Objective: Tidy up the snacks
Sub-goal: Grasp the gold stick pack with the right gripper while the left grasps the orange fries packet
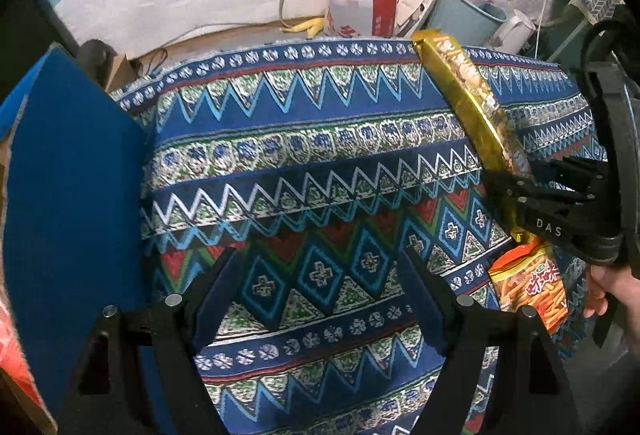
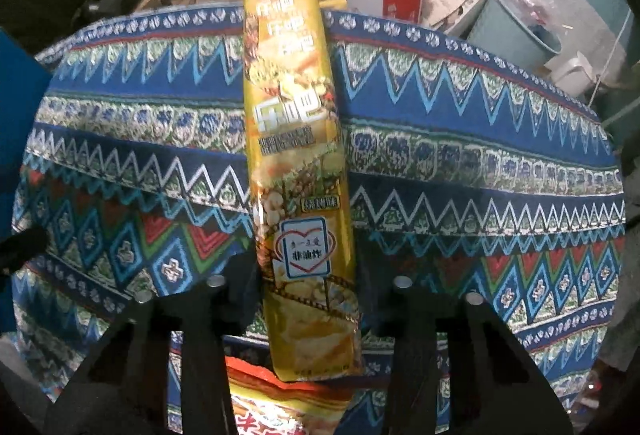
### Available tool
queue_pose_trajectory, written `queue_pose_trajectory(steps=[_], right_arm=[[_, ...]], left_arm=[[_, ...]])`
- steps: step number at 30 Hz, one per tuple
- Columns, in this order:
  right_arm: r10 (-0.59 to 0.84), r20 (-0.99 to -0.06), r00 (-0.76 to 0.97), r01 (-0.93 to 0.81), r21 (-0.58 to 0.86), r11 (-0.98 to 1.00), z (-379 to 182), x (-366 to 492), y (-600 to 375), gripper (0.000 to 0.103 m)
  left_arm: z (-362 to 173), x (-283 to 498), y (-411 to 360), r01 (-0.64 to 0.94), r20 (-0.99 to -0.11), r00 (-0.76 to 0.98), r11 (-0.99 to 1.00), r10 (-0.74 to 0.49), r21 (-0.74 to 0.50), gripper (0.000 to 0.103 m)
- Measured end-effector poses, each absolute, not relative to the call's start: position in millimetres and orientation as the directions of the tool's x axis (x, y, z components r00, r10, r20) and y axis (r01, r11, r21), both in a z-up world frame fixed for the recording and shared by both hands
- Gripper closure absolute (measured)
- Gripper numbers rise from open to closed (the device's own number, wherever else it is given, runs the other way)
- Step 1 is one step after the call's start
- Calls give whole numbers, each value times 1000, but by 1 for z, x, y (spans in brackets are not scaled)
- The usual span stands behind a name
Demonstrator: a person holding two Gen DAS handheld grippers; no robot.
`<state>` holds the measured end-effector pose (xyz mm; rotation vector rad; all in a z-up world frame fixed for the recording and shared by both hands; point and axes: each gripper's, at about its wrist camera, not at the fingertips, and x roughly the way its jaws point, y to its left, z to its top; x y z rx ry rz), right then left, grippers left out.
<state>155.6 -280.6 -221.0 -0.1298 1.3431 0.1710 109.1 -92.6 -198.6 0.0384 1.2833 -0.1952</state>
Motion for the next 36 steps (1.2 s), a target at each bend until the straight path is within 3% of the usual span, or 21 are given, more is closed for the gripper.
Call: queue_pose_trajectory(steps=[13,29,36], right_arm=[[-28,-960,279,-162,-76,984,-195,140,-325,72],[11,-988,154,-55,3,998,-203,61,-401,72],[17,-992,123,-11,16,1000,-205,43,-416,63]], left_arm=[[-189,93,-147,230,-947,232,959,-221,-167,22],[-193,62,-243,430,-939,109,867,-327,-251,17],[-210,58,-259,436,-948,54,861,-315,-261,17]])
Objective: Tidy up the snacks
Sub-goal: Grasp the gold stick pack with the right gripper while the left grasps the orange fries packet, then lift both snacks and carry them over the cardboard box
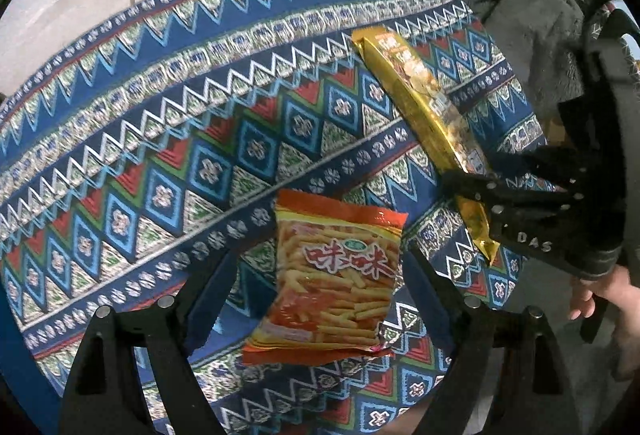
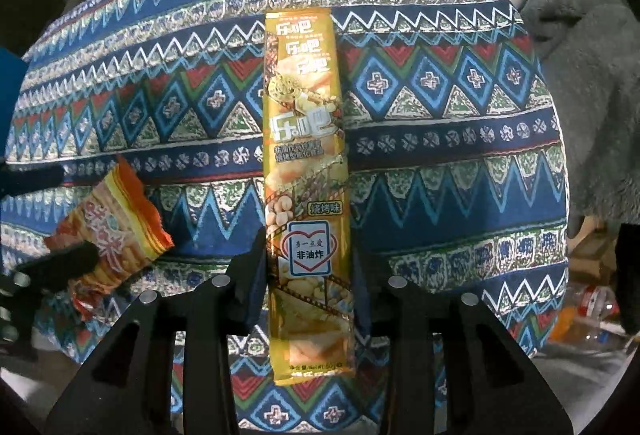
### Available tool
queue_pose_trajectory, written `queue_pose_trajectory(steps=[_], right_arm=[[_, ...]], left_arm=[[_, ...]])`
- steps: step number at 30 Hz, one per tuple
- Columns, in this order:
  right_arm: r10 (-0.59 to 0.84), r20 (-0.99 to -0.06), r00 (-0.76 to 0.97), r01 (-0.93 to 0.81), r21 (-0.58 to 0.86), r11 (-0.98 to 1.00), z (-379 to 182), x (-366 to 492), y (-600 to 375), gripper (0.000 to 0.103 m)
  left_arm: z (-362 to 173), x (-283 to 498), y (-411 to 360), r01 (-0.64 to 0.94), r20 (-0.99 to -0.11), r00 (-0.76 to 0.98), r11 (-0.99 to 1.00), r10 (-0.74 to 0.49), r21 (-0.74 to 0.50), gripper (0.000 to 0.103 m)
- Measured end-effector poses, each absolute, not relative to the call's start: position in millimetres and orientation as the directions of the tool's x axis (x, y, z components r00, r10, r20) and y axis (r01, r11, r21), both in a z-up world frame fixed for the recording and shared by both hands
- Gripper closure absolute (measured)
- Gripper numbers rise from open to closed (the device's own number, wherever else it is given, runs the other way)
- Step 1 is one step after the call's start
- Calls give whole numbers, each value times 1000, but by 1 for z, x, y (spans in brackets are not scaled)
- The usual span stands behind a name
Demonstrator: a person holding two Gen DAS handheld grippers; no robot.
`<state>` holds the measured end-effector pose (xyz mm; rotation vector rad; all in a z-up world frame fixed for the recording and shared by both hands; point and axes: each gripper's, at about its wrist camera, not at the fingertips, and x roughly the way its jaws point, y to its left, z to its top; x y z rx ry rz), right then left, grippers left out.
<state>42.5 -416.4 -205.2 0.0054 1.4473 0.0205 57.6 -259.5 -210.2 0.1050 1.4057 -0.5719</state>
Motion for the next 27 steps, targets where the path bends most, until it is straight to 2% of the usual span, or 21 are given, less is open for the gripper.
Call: queue_pose_trajectory(steps=[1,3,7,9,14,16,17,18,21,27], right_arm=[[18,-991,132,-8,17,1000,-203,43,-417,60],[14,-989,149,-6,13,1000,-196,42,-420,46],[35,-986,165,-1,35,999,-191,49,-421,43],[45,-985,169,1,46,999,-191,59,-423,43],[36,-979,200,6,38,999,-201,74,-423,43],[25,-977,210,6,27,1000,-206,78,-425,44],[16,-978,210,4,18,1000,-215,87,-434,49],[3,-978,207,3,3,1000,-219,89,-435,59],[-10,-977,211,-1,-11,1000,-233,89,-433,71],[-10,-974,228,-9,-12,1000,-229,81,-411,73]], left_arm=[[-213,57,-261,432,-948,46,862,-316,-266,17],[-219,56,-264,430,-950,33,862,-311,-268,16],[-235,55,-274,433,-959,12,866,-282,-249,15],[-236,52,-277,447,-957,37,861,-287,-241,11],[-239,46,-293,492,-965,86,853,-249,-176,11],[-238,42,-295,505,-964,118,850,-240,-150,24],[-236,40,-294,510,-964,127,849,-235,-140,29],[-235,38,-295,516,-964,138,848,-225,-124,37],[-232,37,-294,510,-962,144,851,-230,-127,49],[-219,36,-275,464,-956,164,875,-242,-142,57]])
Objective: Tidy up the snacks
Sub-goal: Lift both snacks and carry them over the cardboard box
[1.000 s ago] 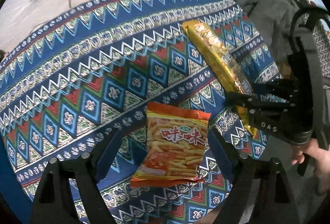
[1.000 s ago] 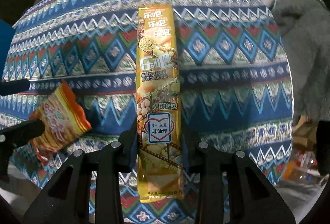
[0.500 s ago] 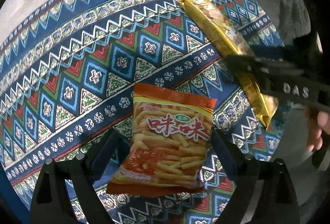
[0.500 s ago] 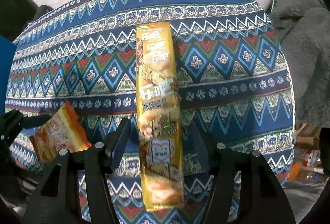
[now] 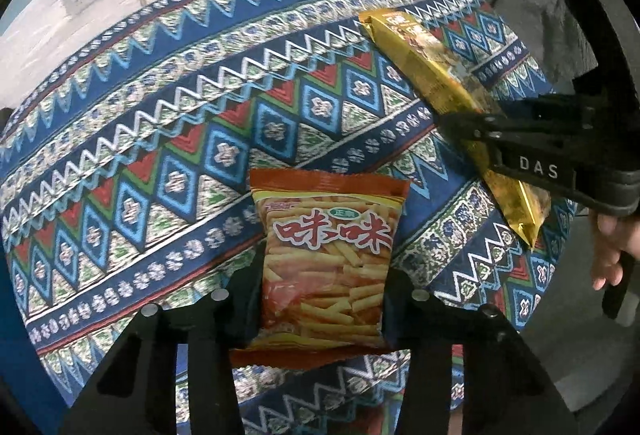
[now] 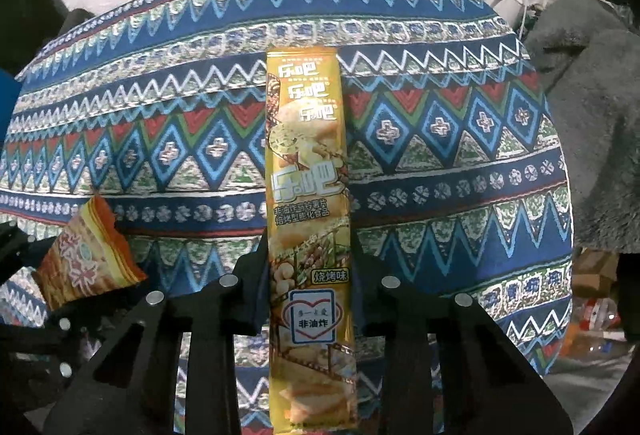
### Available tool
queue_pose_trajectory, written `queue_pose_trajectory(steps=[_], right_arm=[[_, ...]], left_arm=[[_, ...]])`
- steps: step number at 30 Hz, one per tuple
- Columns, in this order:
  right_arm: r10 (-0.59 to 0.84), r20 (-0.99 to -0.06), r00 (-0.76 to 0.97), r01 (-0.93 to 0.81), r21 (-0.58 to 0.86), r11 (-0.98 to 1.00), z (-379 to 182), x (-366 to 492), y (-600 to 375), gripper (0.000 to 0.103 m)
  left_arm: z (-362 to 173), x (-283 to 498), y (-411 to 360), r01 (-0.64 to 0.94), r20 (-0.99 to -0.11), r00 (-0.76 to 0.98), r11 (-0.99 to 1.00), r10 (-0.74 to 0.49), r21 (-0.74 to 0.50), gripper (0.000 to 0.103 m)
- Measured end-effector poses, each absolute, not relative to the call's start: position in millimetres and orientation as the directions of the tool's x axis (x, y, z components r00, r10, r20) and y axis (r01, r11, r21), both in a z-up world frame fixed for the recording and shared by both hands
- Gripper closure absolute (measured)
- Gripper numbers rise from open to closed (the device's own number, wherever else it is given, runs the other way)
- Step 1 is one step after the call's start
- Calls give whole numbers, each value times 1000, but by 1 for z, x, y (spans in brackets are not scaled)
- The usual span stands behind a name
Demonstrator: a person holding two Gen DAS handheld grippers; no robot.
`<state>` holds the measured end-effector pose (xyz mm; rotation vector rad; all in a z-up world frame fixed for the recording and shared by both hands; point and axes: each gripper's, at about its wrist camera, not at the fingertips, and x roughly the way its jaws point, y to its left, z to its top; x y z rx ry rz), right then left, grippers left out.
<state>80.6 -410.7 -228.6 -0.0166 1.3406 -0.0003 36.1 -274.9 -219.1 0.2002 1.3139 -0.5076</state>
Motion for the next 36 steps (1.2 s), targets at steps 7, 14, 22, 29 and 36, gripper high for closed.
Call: queue_pose_trajectory(steps=[7,14,22,29,36], right_arm=[[30,-965,261,-29,24,999,-197,79,-392,73],[52,-953,300,-65,34,997,-160,86,-382,73],[94,-934,346,-104,62,993,-123,85,-346,73],[144,-911,387,-151,92,984,-100,76,-317,73],[190,-896,402,-195,119,974,-83,76,-289,73]], left_arm=[[-199,42,-229,404,-947,217,905,-238,-135,57],[-160,44,-176,344,-928,306,933,-214,-101,58],[-125,49,-148,296,-906,381,952,-186,-71,58],[-101,45,-128,276,-888,423,959,-179,-62,58],[-84,40,-105,248,-872,454,966,-182,-72,58]])
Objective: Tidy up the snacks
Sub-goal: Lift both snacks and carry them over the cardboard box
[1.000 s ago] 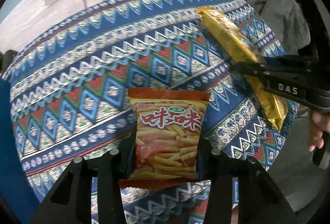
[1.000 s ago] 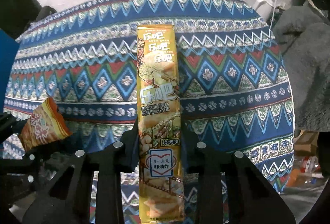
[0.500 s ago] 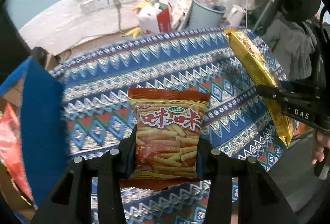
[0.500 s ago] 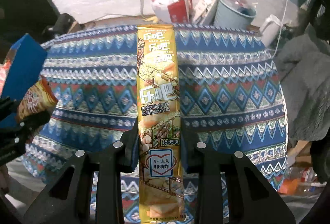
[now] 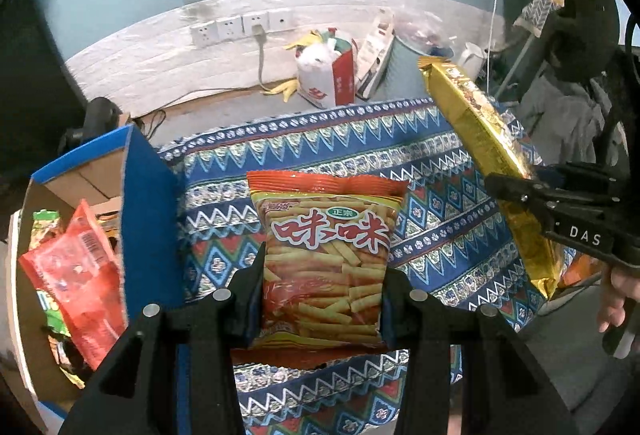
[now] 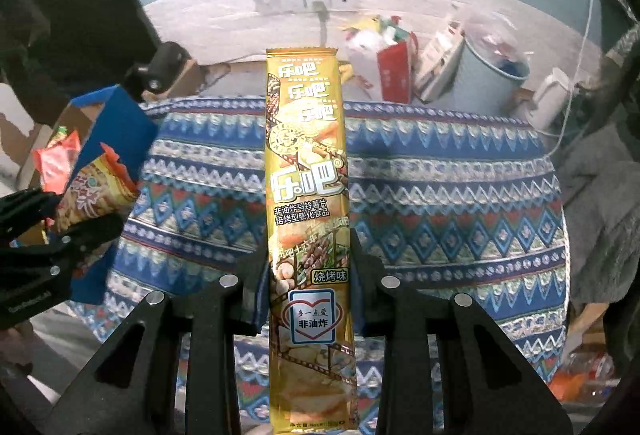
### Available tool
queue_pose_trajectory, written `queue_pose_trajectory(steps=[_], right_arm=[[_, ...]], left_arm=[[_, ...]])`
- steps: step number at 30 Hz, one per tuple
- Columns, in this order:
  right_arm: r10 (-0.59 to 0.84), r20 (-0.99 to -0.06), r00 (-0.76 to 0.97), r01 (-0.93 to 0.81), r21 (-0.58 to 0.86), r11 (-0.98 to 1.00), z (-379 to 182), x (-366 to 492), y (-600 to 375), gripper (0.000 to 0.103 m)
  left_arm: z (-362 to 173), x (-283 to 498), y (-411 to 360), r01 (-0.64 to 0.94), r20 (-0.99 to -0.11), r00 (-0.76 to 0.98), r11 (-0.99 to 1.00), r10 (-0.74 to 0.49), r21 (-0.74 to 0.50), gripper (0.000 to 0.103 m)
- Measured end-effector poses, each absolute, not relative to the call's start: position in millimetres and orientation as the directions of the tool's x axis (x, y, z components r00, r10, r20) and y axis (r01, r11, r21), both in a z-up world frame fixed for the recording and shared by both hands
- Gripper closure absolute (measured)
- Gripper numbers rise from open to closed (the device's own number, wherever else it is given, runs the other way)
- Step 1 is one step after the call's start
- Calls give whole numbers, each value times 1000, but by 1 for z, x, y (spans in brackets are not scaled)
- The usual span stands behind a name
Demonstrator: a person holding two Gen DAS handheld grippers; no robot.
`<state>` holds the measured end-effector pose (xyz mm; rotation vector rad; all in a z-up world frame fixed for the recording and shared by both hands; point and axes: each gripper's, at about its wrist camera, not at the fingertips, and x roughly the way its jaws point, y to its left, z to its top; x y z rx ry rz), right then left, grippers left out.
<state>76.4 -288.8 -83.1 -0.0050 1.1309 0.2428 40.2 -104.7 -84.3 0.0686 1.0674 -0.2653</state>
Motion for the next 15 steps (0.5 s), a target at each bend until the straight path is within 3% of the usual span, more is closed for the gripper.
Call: queue_pose_trajectory(steps=[15], right_arm=[[302,-865,402,-300,187,935,-55,90,-196,73]], left_arm=[[-58,28,-16,127,-840,516,985,-167,-118,57]])
